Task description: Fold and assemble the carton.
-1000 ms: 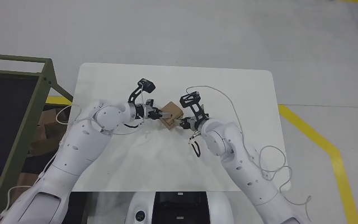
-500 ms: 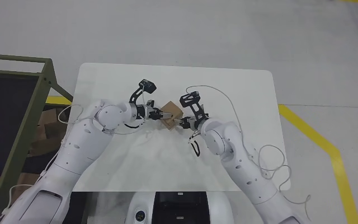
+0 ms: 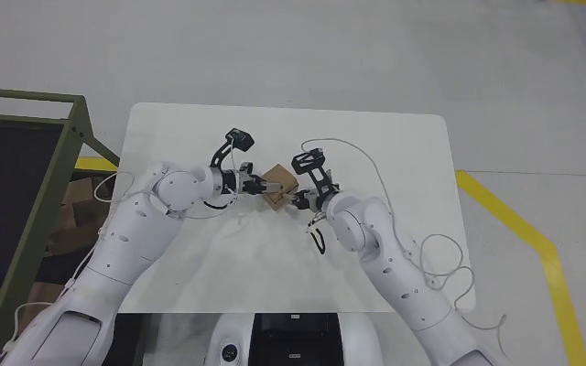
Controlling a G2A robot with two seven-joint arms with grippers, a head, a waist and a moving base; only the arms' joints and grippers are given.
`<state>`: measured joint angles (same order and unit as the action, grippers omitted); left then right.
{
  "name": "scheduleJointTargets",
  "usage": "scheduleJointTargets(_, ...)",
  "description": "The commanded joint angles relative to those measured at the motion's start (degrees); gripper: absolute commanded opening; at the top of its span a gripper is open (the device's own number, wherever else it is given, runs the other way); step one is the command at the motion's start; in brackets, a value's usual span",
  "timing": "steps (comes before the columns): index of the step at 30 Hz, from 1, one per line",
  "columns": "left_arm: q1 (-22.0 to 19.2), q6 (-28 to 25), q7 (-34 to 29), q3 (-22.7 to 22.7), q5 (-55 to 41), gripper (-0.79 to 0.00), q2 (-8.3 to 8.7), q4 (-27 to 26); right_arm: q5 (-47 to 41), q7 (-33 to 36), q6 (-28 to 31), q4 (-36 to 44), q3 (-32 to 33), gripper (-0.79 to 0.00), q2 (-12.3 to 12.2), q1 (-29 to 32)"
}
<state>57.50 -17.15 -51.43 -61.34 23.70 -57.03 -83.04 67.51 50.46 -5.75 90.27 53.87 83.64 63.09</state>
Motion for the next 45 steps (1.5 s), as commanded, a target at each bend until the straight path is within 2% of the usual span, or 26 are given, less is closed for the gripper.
scheduleJointTargets(1,-0.1,-0.3,0.0,0.1,-0.1,0.0,-0.04,0.1,-0.1,0.0,-0.1,-0.3,-0.1,0.0,0.1,-0.3)
scheduleJointTargets(9,-0.4,-1.7,-0.4,0.4,-1.7,0.0,-0.22,0.9,-0.2,-0.4,-0.3,-0.7,-0.1,0.0,0.3,-0.7)
scheduleJointTargets(13,-0.7,-2.0,-0.4,0.6,-2.2,-0.058,-0.32,1.5,-0.2,-0.4,-0.3,-0.8,0.0,0.0,0.3,-0.6)
scheduleJointTargets(16,-0.8,-2.0,0.0,0.6,-2.5,-0.046,-0.38,1.7,-0.3,-0.5,-0.3,-0.8,0.1,0.0,0.3,-0.6)
scheduleJointTargets(19,-0.7,-1.6,0.7,0.1,-2.5,0.0,-0.34,1.8,-0.3,-0.5,-0.2,-0.8,0.1,0.0,0.4,-0.6)
scheduleJointTargets(30,0.7,-3.4,1.9,-2.4,-5.2,0.0,0.1,1.6,-0.2,-0.4,-0.3,-0.5,0.5,0.0,0.4,-0.5)
scheduleJointTargets(36,1.4,-7.2,2.0,-4.4,-9.3,0.0,0.41,2.6,-0.1,-0.5,-0.1,-0.2,0.7,0.0,0.4,-0.3)
scheduleJointTargets(39,1.4,-6.6,2.2,-5.1,-9.5,0.0,0.54,3.2,-0.1,-0.4,-0.1,-0.1,0.9,0.0,0.4,-0.2)
scheduleJointTargets(45,1.1,-7.3,2.0,-3.8,-10.6,0.0,0.23,3.4,0.0,-0.5,-0.4,1.0,2.4,0.0,0.1,0.8)
